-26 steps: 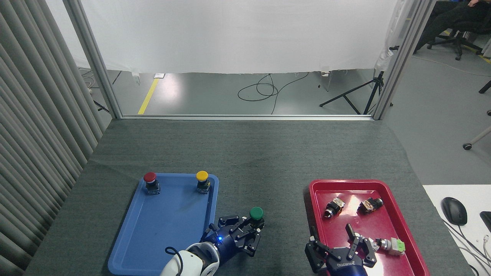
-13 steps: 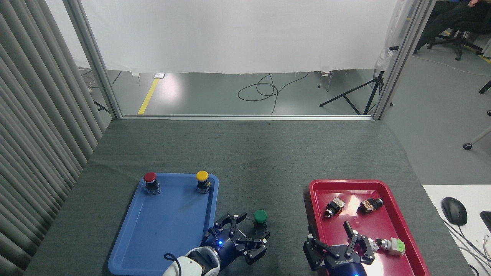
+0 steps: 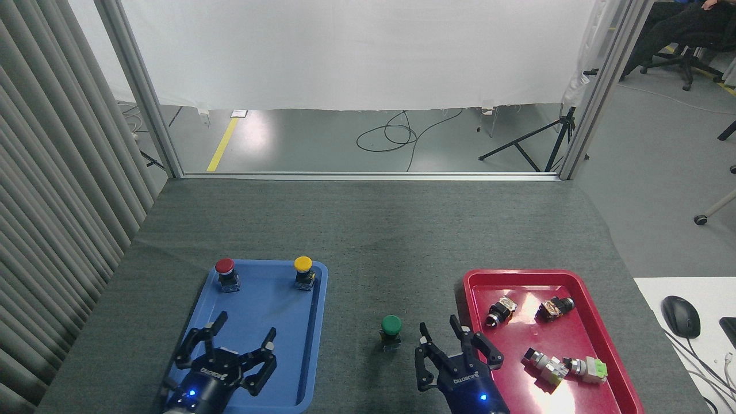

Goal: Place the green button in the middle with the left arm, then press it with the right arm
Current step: 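Lower the right gripper onto the green button to press it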

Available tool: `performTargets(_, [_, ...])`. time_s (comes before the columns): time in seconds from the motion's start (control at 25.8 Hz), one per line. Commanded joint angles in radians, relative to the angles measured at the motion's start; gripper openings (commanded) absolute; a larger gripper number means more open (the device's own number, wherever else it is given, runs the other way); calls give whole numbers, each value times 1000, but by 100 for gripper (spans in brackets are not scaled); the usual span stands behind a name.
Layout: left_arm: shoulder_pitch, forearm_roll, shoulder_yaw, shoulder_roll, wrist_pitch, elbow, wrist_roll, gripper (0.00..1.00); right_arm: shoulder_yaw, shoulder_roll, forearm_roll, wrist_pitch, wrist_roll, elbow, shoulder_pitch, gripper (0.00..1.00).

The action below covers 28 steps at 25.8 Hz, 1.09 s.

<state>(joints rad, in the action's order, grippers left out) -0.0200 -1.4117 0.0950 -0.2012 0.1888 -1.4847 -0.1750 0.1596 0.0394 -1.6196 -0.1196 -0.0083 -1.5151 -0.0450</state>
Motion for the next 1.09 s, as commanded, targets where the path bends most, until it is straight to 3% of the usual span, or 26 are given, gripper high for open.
performTargets(0.0, [-89, 2, -120, -6, -5, -52, -52, 99, 34, -27, -34, 6, 30, 44, 42, 0])
performTargets(0.19, [-117, 2, -129, -6, -5, -48, -55, 99, 87, -50, -37, 77, 31, 162, 134, 0])
performTargets(0.43, [-117, 4, -130, -6, -3, -46, -57, 99, 112, -105, -45, 124, 21, 332, 185, 0])
performTargets(0.58, [-118, 10, -166, -7, -3, -40, -49, 99, 133, -115, -45, 172, -10, 434, 220, 0])
performTargets(0.85, [-120, 10, -170, -6, -3, -28, -44, 99, 133, -95, -40, 167, -18, 411, 223, 0])
performTargets(1.05, [-118, 10, -170, -6, -3, -28, -43, 99, 123, -62, -6, 166, -45, 256, 201, 6])
